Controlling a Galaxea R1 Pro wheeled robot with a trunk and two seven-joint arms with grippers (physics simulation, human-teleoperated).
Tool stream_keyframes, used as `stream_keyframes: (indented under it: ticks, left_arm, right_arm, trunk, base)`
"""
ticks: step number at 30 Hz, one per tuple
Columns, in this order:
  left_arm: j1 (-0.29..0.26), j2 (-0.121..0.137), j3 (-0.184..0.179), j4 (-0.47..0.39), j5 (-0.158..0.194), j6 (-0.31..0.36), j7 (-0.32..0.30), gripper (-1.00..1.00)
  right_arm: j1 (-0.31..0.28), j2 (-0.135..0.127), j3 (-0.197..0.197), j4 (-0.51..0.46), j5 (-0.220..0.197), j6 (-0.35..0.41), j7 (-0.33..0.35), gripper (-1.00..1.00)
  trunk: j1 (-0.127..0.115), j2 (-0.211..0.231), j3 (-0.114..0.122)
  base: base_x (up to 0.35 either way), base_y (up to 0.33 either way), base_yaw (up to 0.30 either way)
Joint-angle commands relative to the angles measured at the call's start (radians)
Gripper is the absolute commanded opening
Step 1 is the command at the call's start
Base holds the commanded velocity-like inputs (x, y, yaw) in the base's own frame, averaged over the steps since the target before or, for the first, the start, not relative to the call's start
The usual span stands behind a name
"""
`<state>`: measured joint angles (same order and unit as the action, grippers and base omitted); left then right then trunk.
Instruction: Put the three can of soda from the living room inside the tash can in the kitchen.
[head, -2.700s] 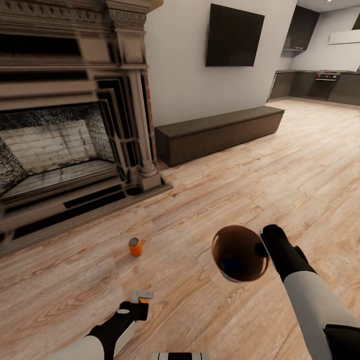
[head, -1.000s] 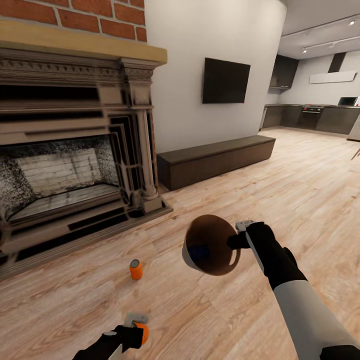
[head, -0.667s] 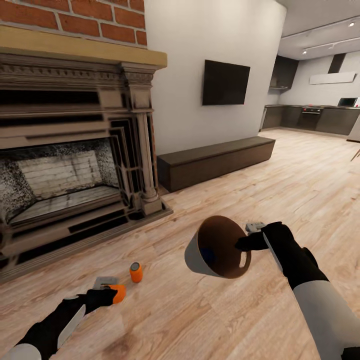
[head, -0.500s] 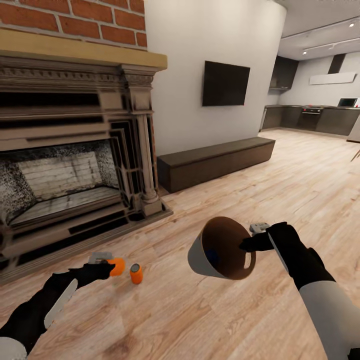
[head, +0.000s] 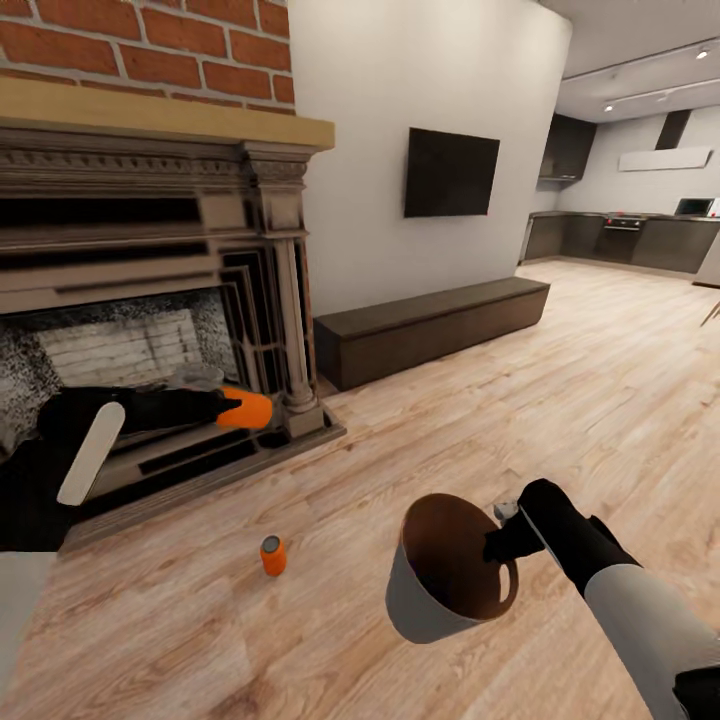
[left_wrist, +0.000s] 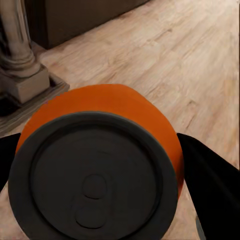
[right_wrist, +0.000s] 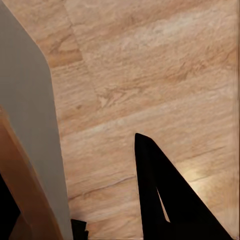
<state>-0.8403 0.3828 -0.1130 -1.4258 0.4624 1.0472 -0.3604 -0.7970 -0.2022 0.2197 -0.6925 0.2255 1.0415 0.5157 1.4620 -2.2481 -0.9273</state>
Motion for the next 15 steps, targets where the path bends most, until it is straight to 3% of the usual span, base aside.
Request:
stream_keyframes:
  ticks: [1, 4, 5, 6, 7, 8, 9, 10, 11, 12, 13, 15]
  left_arm:
    - [-0.056, 0.000, -0.048, 0.002, -0.010, 0.000, -0.033, -1.00]
    - [-0.224, -0.001, -0.204, 0.050, 0.006, 0.000, -0.165, -1.00]
    - [-0.369, -0.008, -0.328, 0.131, 0.036, 0.000, -0.292, -1.00]
    - [-0.404, -0.010, -0.365, 0.152, 0.041, 0.000, -0.322, -1.00]
    - [-0.474, -0.020, -0.448, 0.199, 0.050, 0.000, -0.374, -1.00]
    - [-0.509, -0.028, -0.489, 0.227, 0.054, 0.000, -0.397, -1.00]
    - [-0.664, -0.094, -0.655, 0.397, 0.063, 0.000, -0.491, -1.00]
    - [-0.726, -0.161, -0.733, 0.501, 0.062, 0.000, -0.524, -1.00]
    - [-0.739, -0.186, -0.764, 0.531, 0.062, 0.000, -0.531, -1.00]
    - [-0.758, -0.235, -0.839, 0.586, 0.062, 0.000, -0.542, -1.00]
    - [-0.765, -0.258, -0.883, 0.612, 0.061, 0.000, -0.546, -1.00]
    - [-0.782, -0.331, -1.055, 0.697, 0.061, 0.000, -0.559, -1.00]
  right_arm:
    - [-0.011, 0.008, -0.001, 0.022, -0.003, 0.006, 0.003, -1.00]
    - [-0.039, 0.044, -0.001, 0.063, 0.072, 0.006, 0.004, -1.00]
    - [-0.069, 0.078, 0.000, 0.108, 0.100, 0.006, 0.003, -1.00]
    - [-0.078, 0.087, 0.000, 0.121, 0.105, 0.006, 0.003, -1.00]
    - [-0.095, 0.104, 0.000, 0.145, 0.114, 0.006, 0.003, -1.00]
    - [-0.101, 0.112, 0.001, 0.155, 0.120, 0.006, 0.003, -1.00]
    - [-0.126, 0.158, 0.000, 0.182, 0.166, 0.006, 0.003, -1.00]
    - [-0.145, 0.181, 0.000, 0.192, 0.196, 0.006, 0.003, -1.00]
    - [-0.152, 0.187, 0.000, 0.197, 0.203, 0.006, 0.003, -1.00]
    - [-0.164, 0.197, 0.000, 0.210, 0.215, 0.006, 0.003, -1.00]
    - [-0.168, 0.200, 0.000, 0.216, 0.220, 0.006, 0.003, -1.00]
    - [-0.179, 0.208, -0.001, 0.233, 0.230, 0.006, 0.003, -1.00]
  trunk:
    - [-0.004, 0.007, 0.003]
    - [-0.015, 0.028, 0.013]
    - [-0.019, 0.035, 0.016]
    - [-0.023, 0.042, 0.019]
    - [-0.027, 0.049, 0.022]
    - [-0.031, 0.056, 0.025]
    - [-0.035, 0.063, 0.028]
    - [-0.038, 0.070, 0.031]
    - [-0.042, 0.077, 0.035]
    - [-0.046, 0.084, 0.038]
    - [-0.050, 0.091, 0.041]
    - [-0.058, 0.105, 0.047]
  base:
    - [0.000, 0.000, 0.000]
    - [0.000, 0.000, 0.000]
    - [0.000, 0.000, 0.000]
    - [0.000, 0.000, 0.000]
    - [0.000, 0.000, 0.000]
    - [0.000, 0.000, 0.000]
    - [0.000, 0.000, 0.000]
    - [0.000, 0.000, 0.000]
    - [0.000, 0.000, 0.000]
    - [0.000, 0.000, 0.000]
    - [0.000, 0.000, 0.000]
    - [0.000, 0.000, 0.000]
